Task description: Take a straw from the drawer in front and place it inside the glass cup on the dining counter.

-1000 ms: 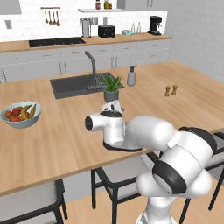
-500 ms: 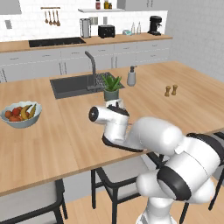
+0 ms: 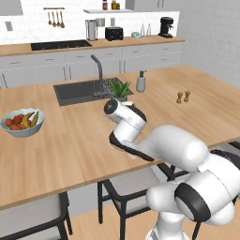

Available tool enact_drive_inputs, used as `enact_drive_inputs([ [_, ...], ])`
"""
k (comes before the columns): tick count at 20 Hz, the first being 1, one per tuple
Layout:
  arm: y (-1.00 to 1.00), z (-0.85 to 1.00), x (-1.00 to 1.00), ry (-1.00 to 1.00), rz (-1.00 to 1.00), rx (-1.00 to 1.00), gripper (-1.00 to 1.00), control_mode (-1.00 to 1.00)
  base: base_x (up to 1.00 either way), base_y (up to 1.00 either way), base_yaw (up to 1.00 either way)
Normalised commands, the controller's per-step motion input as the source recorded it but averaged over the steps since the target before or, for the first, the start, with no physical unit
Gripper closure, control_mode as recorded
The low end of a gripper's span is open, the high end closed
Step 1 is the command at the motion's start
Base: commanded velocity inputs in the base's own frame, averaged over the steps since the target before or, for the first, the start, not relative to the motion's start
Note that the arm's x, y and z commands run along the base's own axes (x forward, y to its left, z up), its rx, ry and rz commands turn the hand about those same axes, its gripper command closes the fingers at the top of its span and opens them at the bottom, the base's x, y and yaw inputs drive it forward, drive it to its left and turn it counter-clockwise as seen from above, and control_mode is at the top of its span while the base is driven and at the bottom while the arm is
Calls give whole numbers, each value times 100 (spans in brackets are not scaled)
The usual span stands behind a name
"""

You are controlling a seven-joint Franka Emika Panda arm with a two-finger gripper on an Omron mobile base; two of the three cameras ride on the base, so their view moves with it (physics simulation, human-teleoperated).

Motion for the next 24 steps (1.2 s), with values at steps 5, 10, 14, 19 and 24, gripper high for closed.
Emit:
enact_drive_inputs([
  [5, 0, 6, -12, 23, -4, 27, -100, -100, 0, 0, 0],
  [10, 0, 0, 2, 34, -8, 24, -100, -100, 0, 0, 0],
  [14, 0, 3, 1, 32, -6, 25, -100, -100, 0, 0, 0],
  [19, 0, 52, -66, 7, -3, 21, -100, -100, 0, 0, 0],
  [24, 0, 44, -100, -1, -5, 6, -100, -100, 0, 0, 0],
])
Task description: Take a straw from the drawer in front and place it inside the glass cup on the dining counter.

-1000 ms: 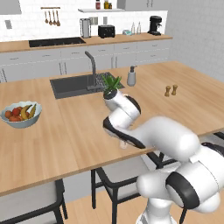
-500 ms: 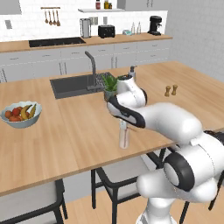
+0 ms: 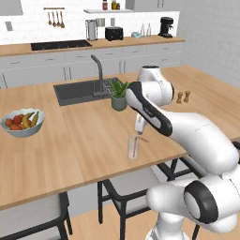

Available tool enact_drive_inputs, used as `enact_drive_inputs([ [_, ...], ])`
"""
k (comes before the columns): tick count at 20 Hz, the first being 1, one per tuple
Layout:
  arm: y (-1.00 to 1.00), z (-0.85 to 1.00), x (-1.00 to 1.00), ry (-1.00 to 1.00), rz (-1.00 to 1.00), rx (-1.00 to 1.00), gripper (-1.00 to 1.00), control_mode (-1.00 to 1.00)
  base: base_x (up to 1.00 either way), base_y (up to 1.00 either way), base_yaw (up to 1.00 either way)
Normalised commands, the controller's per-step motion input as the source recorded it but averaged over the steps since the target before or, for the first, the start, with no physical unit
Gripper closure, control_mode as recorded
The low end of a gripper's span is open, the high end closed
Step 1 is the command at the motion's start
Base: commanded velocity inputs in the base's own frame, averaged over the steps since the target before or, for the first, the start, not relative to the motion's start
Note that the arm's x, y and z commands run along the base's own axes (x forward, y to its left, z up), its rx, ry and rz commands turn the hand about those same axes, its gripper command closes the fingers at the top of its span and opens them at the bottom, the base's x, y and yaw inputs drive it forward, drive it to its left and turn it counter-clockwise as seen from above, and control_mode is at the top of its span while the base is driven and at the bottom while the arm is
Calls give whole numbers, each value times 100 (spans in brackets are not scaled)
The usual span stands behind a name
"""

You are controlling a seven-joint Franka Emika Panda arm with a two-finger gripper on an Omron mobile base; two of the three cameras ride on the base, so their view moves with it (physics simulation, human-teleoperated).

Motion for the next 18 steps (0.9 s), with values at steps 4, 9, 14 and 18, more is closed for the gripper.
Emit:
enact_drive_inputs([
  [4, -9, 26, -100, 0, -10, 0, -100, -100, 0, 0, 0],
  [9, -17, 24, -96, 0, -11, 1, -100, -100, 0, 0, 0],
  [14, -16, 25, -65, 1, -9, 2, -100, -100, 0, 0, 0],
  [18, -1, 17, -37, 3, -6, 0, -100, -100, 0, 0, 0],
])
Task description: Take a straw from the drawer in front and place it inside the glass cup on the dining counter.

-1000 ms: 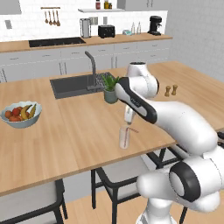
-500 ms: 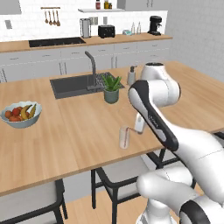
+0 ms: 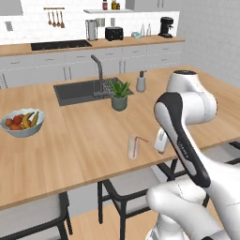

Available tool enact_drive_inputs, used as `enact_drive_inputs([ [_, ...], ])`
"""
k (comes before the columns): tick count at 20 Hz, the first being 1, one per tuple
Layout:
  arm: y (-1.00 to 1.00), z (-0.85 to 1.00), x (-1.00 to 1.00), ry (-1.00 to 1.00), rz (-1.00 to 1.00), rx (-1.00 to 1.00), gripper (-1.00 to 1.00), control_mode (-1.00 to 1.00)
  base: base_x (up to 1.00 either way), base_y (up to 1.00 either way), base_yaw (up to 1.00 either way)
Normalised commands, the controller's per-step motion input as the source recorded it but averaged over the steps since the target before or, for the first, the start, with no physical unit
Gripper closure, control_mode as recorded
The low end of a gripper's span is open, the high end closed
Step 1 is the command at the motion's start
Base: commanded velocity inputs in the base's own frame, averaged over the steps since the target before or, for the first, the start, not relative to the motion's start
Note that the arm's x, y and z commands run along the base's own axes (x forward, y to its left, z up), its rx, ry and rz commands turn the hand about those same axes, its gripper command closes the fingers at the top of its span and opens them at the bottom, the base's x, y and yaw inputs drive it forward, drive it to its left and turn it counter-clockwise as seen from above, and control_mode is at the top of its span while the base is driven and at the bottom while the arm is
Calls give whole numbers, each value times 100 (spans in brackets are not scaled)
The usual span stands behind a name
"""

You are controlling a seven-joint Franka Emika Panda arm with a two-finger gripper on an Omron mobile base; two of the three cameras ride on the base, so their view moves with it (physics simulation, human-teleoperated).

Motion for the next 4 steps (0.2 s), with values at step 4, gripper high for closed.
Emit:
enact_drive_inputs([
  [4, 0, 5, -17, 2, -6, 0, -100, -100, 0, 0, 0],
])
